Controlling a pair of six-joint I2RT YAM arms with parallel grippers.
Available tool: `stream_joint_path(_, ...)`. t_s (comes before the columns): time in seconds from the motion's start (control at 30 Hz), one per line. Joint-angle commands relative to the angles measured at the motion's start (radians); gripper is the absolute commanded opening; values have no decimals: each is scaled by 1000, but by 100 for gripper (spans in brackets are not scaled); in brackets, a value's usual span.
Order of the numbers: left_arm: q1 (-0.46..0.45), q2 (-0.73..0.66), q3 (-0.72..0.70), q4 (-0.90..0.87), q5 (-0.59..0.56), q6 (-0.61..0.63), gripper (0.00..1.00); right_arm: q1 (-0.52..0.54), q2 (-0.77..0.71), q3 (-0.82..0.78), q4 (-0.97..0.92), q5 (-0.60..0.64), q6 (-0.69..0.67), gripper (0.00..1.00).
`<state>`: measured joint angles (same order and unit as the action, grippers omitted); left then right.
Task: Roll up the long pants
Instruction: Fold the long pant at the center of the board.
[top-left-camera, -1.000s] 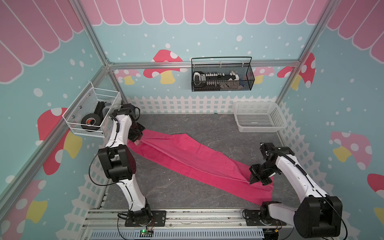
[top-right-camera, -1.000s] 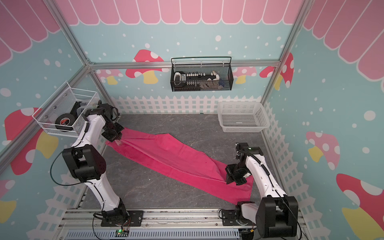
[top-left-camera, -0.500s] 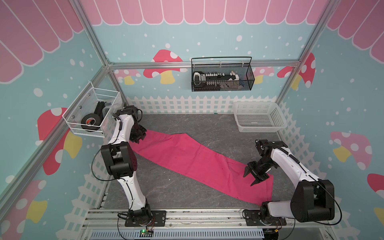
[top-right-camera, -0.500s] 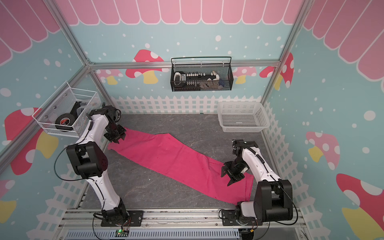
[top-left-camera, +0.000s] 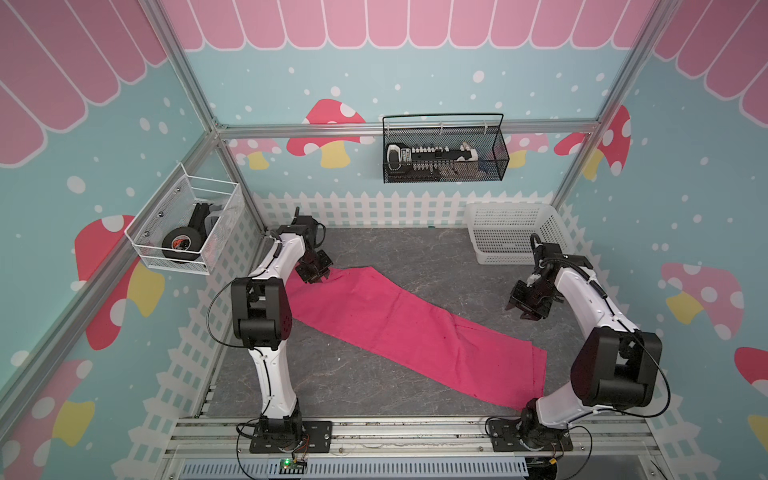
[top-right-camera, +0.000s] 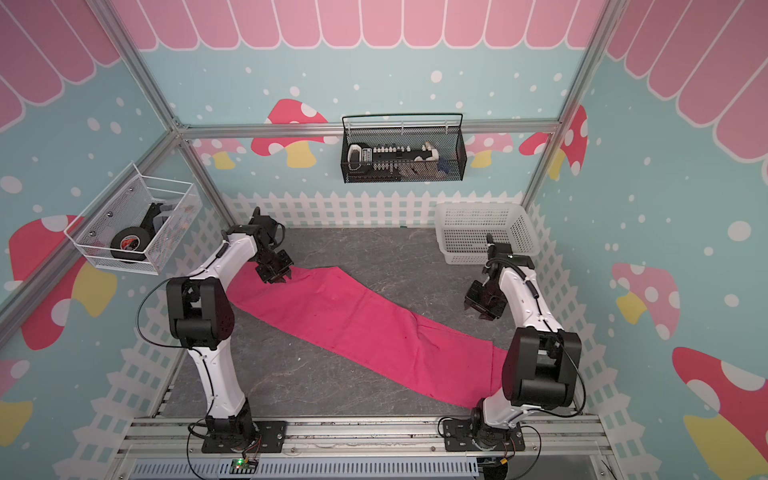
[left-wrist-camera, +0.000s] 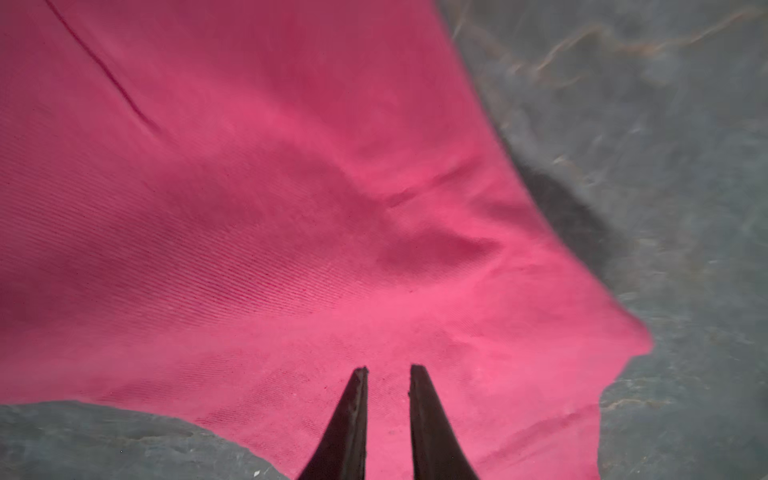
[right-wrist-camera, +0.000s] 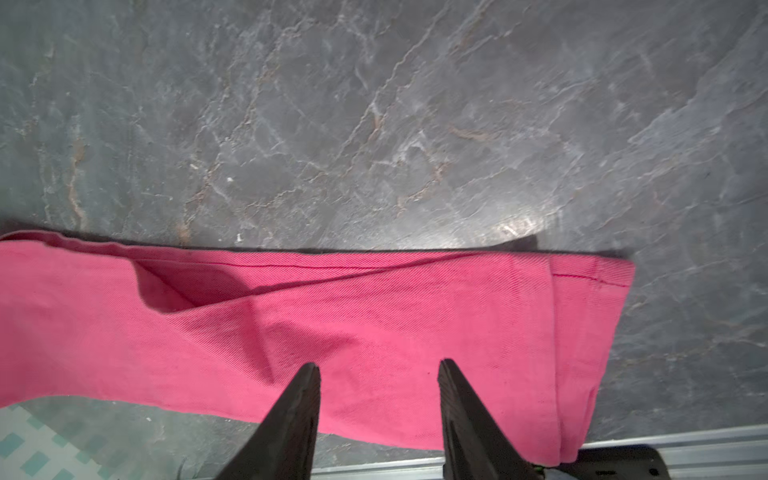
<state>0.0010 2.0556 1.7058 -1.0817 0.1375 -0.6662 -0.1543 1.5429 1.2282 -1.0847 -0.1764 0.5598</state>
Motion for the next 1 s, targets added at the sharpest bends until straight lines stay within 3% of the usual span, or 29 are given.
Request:
stream_joint_path(0.0,14,-25,-61,99,26,8,17,-43,-47,-101,6,-1,-94,47)
stream_joint_path(0.3,6,40,-89,161,12,25,16,-53,-50,-260,57,-37,-24,45)
stream_joint_path(0.47,-10,114,-28,211,3,25,16,-62,-4,-194,63,34,-43,45)
stream_joint_path(0.73,-15,221,102,235,-2,8,16,-177,100,-47,62,99,-110,44)
stream_joint_path(0.97,-27,222,125,234,16,-1,16,-192,150,-57,82,110,-122,42)
